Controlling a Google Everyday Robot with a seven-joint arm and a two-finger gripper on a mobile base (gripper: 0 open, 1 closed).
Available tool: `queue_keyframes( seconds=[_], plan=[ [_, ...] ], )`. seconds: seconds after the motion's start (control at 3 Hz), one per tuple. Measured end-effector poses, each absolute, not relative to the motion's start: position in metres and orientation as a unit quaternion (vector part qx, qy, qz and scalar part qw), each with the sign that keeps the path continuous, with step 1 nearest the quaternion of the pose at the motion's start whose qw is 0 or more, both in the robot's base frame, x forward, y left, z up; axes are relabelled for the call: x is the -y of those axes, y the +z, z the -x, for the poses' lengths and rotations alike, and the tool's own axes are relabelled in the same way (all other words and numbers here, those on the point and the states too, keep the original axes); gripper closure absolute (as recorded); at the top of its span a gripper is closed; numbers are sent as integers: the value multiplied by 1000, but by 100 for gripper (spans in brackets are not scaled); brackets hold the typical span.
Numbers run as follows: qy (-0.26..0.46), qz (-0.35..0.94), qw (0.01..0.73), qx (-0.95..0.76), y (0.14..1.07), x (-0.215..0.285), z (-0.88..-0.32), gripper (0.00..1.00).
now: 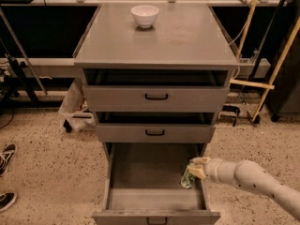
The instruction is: Pick green can from bottom drawer and place on counter
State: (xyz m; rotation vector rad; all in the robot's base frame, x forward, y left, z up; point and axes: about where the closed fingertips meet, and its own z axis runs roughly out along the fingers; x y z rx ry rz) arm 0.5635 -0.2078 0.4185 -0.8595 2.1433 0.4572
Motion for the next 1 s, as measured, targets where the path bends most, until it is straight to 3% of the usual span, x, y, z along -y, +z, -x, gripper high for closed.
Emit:
queue_keyframes(
  seconds=[0.67,1.0],
  plan=[
    [164,402,448,-782,609,88,-533,100],
    [149,395,469,-776,692,48,-543,100]
  ],
)
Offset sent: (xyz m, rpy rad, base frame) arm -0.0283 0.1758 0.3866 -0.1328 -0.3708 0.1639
